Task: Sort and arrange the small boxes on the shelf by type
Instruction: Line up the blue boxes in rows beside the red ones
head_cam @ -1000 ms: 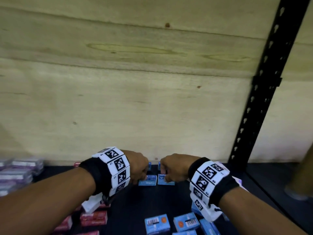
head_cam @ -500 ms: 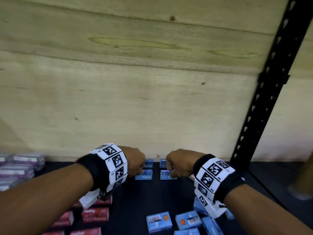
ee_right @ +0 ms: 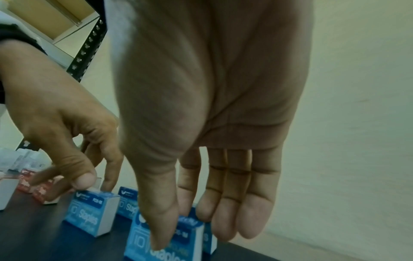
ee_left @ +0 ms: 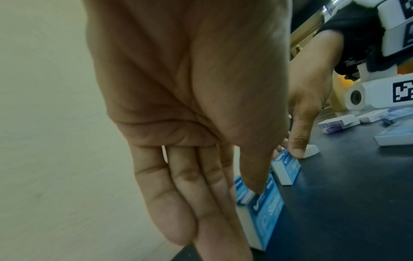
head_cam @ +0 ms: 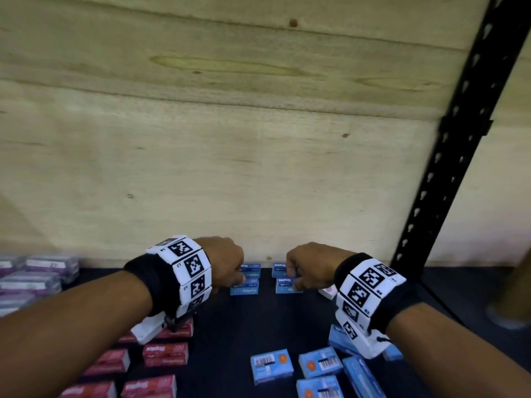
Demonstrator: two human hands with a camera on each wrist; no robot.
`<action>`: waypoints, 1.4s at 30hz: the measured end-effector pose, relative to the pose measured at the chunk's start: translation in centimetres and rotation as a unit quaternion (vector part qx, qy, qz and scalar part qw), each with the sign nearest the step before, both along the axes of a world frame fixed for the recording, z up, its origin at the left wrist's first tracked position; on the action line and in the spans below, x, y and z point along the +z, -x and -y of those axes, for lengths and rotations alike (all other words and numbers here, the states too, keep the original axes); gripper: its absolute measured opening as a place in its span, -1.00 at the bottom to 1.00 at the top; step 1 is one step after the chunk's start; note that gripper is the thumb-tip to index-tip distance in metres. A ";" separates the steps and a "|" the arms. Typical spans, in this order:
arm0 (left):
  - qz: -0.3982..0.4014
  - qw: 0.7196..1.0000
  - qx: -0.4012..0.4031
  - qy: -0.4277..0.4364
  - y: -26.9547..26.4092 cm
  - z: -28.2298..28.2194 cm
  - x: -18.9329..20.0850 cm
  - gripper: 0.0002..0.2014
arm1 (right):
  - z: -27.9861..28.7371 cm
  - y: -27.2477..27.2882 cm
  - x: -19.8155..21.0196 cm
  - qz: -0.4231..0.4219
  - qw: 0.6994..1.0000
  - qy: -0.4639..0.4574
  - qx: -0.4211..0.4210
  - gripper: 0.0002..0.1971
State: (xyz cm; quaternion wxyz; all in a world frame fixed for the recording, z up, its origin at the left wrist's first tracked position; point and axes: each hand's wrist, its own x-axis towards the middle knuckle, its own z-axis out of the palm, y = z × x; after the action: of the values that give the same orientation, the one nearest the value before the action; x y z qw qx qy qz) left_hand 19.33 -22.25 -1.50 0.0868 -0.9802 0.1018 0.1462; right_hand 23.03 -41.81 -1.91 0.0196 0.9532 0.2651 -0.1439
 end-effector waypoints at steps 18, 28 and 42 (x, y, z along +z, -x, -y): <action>-0.096 0.989 -0.104 0.052 7.6 5.6 -0.7 -0.56 | 4.1 7.5 0.9 -0.125 0.990 0.065 -0.002 -0.58; -0.083 0.989 -0.095 0.073 8.3 5.4 -0.5 -0.70 | 4.5 8.4 0.7 -0.110 0.993 0.053 -0.006 -0.61; -0.066 0.992 -0.087 0.056 8.4 3.9 -0.7 -0.71 | 4.2 7.9 1.4 -0.086 0.994 0.056 -0.022 -0.71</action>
State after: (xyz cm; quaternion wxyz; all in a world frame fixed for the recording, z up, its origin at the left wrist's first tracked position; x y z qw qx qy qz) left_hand 10.89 -26.18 -2.17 0.0369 -0.9592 0.2002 0.1962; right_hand 15.09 -46.03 -0.56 0.0470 0.9402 0.2365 -0.2405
